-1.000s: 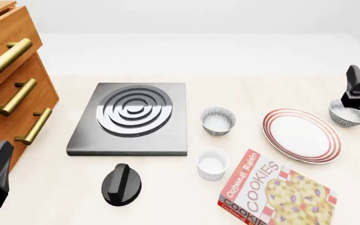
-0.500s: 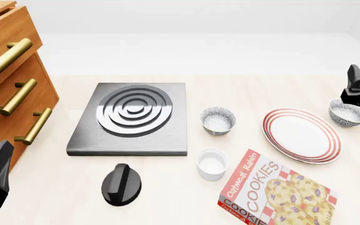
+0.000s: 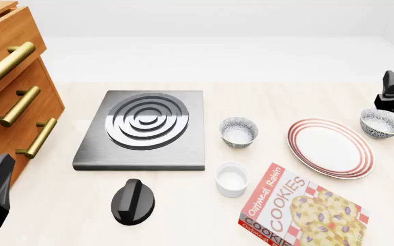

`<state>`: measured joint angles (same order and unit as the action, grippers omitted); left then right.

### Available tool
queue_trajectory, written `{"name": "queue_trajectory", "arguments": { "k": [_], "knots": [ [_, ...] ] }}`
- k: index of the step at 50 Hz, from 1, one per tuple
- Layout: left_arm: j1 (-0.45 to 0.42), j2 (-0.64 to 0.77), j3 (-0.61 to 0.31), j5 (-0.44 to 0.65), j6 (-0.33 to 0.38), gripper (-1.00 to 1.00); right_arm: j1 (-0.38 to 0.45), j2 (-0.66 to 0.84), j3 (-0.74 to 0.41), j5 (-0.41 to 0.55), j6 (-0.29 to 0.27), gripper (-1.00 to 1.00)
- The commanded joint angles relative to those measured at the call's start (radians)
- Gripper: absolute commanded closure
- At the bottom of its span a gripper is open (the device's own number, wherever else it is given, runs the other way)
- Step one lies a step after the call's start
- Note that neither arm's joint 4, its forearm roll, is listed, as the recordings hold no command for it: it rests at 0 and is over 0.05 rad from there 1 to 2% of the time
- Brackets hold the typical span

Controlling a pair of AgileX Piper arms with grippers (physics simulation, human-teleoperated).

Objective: Pick the akita bowl next to the plate and place it on the plate.

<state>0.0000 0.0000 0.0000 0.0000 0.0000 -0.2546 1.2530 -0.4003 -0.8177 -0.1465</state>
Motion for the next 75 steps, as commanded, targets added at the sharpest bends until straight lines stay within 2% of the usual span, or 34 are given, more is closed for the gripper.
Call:
{"name": "queue_trajectory", "arguments": {
  "k": [1,39,75],
  "knots": [
    [0.000,0.000,0.000,0.000,0.000,-1.00,-0.018,0.041,-0.021,-0.009,-0.003,-1.00],
    [0.000,0.000,0.000,0.000,0.000,-1.00,-0.101,0.137,-0.113,0.016,0.018,-1.00],
    [0.000,0.000,0.000,0.000,0.000,-1.00,-0.172,0.187,-0.168,0.063,0.069,-1.00]
  ]
}}
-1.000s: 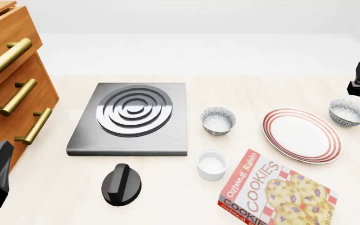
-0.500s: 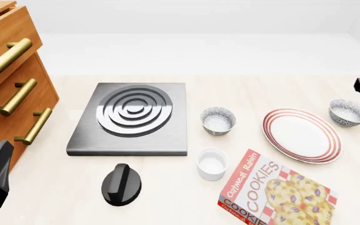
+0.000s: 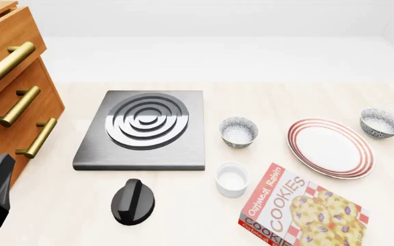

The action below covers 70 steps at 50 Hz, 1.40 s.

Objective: Pick the akita bowl next to the plate and place it on the plate.

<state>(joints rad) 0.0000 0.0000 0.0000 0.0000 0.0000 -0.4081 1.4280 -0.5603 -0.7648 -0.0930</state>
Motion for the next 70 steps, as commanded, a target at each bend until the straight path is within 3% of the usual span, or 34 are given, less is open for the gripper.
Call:
{"name": "queue_trajectory", "arguments": {
  "k": [1,32,70],
  "knots": [
    [0.000,0.000,0.000,0.000,0.000,-1.00,-0.019,0.013,-0.008,0.010,0.016,-1.00],
    [0.000,0.000,0.000,0.000,0.000,-1.00,-0.071,0.064,-0.049,0.049,0.059,-1.00],
    [0.000,0.000,0.000,0.000,0.000,-1.00,-0.088,0.168,-0.170,0.194,0.158,-1.00]
  ]
}}
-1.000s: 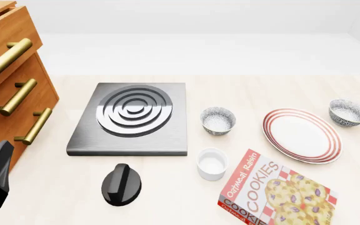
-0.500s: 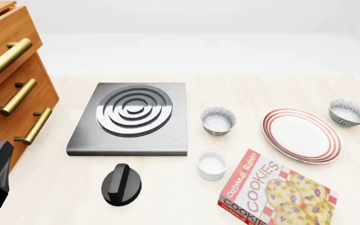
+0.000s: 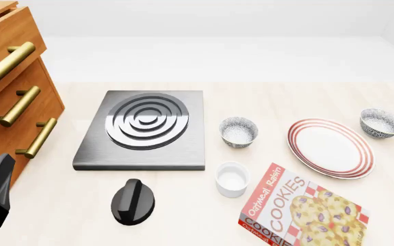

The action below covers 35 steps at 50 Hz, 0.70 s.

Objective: Pick the akita bowl next to the plate and place it on the plate.

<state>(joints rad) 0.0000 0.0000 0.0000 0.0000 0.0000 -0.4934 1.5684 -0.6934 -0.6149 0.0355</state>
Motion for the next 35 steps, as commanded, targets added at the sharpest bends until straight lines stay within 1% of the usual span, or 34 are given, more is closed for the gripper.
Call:
{"name": "queue_trajectory", "arguments": {
  "k": [1,16,22,23,35],
  "knots": [
    [0.000,0.000,0.000,0.000,0.000,-1.00,-0.002,0.029,-0.038,0.046,0.031,-1.00],
    [0.000,0.000,0.000,0.000,0.000,-1.00,0.003,0.092,-0.099,0.120,0.082,-1.00],
    [0.000,0.000,0.000,0.000,0.000,-1.00,0.004,0.111,-0.116,0.136,0.093,-1.00],
    [0.000,0.000,0.000,0.000,0.000,-1.00,0.005,0.124,-0.130,0.151,0.101,-1.00],
    [0.000,0.000,0.000,0.000,0.000,-1.00,0.003,0.136,-0.157,0.191,0.128,-1.00]
  ]
}}
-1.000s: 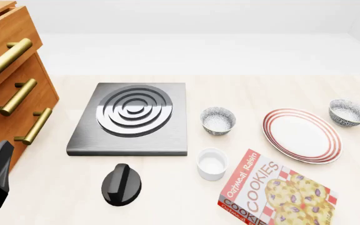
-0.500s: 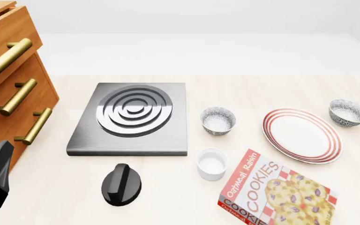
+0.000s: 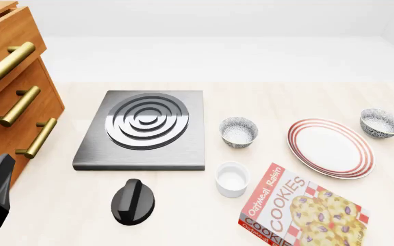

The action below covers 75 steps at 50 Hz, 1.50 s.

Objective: Pick the akita bowl next to the plate and place it on the plate.

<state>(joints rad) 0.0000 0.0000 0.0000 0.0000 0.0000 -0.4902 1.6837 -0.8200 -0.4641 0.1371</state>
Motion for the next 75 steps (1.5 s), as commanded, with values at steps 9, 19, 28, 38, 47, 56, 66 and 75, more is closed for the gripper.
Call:
{"name": "queue_trajectory", "arguments": {
  "k": [9,19,28,38,47,56,66,75],
  "knots": [
    [0.000,0.000,0.000,0.000,0.000,-1.00,-0.006,0.027,-0.046,0.062,0.044,-1.00],
    [0.000,0.000,0.000,0.000,0.000,-1.00,-0.012,0.056,-0.067,0.076,0.059,-1.00],
    [0.000,0.000,0.000,0.000,0.000,-1.00,-0.012,0.084,-0.097,0.104,0.083,-1.00],
    [0.000,0.000,0.000,0.000,0.000,-1.00,-0.011,0.107,-0.127,0.138,0.110,-1.00],
    [0.000,0.000,0.000,0.000,0.000,-1.00,-0.009,0.130,-0.154,0.164,0.133,-1.00],
    [0.000,0.000,0.000,0.000,0.000,-1.00,-0.008,0.156,-0.184,0.191,0.156,-1.00],
    [0.000,0.000,0.000,0.000,0.000,-1.00,-0.011,0.165,-0.180,0.197,0.171,-1.00],
    [0.000,0.000,0.000,0.000,0.000,-1.00,-0.018,0.177,-0.188,0.209,0.187,-1.00]
  ]
}}
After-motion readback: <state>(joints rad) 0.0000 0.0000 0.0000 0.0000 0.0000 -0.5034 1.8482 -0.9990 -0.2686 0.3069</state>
